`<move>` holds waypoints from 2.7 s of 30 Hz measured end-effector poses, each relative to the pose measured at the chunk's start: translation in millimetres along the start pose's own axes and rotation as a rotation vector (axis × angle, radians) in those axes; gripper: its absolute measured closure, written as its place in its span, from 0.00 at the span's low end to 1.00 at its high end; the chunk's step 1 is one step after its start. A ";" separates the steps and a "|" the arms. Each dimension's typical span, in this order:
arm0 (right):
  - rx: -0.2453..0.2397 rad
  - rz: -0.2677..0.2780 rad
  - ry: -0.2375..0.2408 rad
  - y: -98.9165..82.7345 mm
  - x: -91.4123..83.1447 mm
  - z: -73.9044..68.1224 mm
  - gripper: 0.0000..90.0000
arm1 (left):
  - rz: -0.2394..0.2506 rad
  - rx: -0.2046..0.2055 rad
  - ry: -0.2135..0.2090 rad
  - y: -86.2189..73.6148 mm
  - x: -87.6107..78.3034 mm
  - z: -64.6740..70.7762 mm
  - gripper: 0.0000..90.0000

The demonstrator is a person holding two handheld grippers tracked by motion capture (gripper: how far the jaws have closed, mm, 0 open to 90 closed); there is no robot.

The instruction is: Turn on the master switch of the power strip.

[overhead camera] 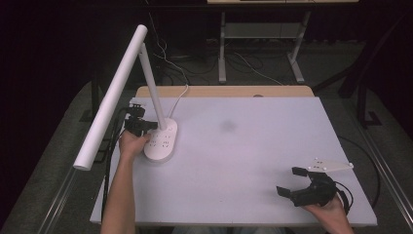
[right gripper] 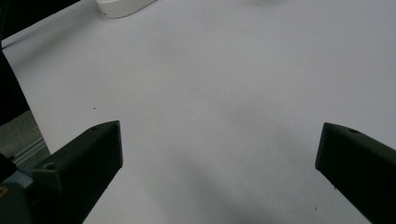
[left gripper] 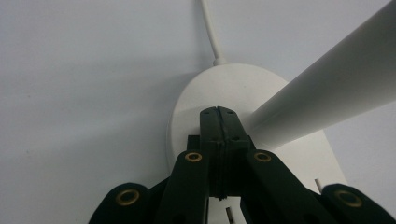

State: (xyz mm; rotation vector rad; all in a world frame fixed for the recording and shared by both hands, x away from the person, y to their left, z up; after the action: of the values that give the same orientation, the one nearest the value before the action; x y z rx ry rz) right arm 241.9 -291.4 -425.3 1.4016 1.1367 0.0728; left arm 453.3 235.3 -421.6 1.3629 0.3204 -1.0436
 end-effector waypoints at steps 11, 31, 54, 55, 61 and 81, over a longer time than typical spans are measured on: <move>0.001 -0.003 0.002 0.2 0.6 -0.9 0.00 | 0.047 -0.026 -0.024 -7.0 -6.0 -3.3 1.00; -0.001 -0.002 0.006 0.2 1.9 -2.0 0.00 | 0.180 -0.045 -0.013 -19.4 -53.8 -1.5 0.97; -0.009 -0.003 0.009 1.1 3.6 -4.1 0.00 | 0.340 -0.067 -0.122 -49.8 -103.8 10.1 0.31; -0.010 -0.003 0.008 1.2 3.9 -4.4 0.00 | 0.341 -0.067 -0.138 -51.7 -104.8 11.8 0.23; -0.009 0.000 0.007 1.3 3.7 -4.9 0.00 | 0.356 -0.038 -0.176 -62.1 -111.6 22.0 0.13; -0.011 0.004 0.005 1.5 2.0 -5.4 0.00 | 0.383 0.071 -0.284 -93.8 -119.6 66.8 0.00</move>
State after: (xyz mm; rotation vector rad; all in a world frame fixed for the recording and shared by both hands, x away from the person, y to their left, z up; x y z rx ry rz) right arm 240.3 -285.8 -424.1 1.3951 1.1361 0.0853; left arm 293.0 238.3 -378.1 1.2554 -0.1851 -0.9151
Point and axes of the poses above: each handheld gripper's, and its own axes: x roughly forward along the jaws, y roughly out of its top, z roughly to its right, the point moved 1 cm from there along x, roughly forward along the jaws, and after that the axes turned 2 degrees about -y, right-handed, at the moved point
